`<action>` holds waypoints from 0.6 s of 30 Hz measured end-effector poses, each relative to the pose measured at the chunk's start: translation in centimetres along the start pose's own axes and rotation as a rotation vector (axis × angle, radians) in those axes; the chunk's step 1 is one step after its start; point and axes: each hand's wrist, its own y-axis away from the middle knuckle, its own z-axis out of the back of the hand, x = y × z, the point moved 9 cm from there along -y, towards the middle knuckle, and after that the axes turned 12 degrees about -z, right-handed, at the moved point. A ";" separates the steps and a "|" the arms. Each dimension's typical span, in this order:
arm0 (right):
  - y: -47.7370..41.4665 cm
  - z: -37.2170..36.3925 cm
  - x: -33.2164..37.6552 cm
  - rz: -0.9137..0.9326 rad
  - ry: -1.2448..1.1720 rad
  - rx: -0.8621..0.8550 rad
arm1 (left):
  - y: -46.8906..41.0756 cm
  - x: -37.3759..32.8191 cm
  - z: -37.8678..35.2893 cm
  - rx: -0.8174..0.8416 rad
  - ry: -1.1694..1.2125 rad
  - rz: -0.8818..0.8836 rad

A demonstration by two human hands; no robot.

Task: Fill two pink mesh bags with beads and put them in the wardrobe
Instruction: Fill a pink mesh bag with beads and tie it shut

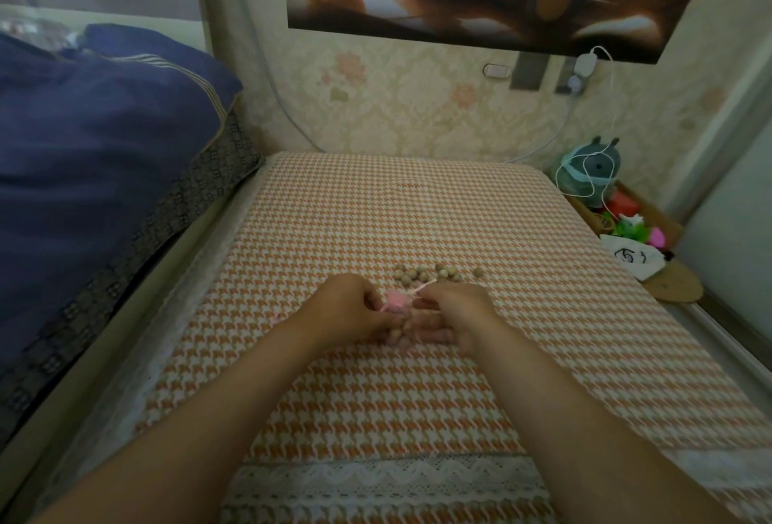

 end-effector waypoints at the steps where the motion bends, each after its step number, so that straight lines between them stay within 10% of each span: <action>1: -0.2 0.1 -0.1 -0.006 -0.042 0.001 | -0.2 0.0 -0.1 0.008 0.004 0.008; 14: -0.9 0.4 -0.7 -0.099 0.052 0.205 | -1.7 0.8 -1.3 0.091 0.013 0.070; 18: -0.4 1.8 1.1 0.130 0.334 0.070 | -1.9 1.3 -1.3 0.102 0.003 0.102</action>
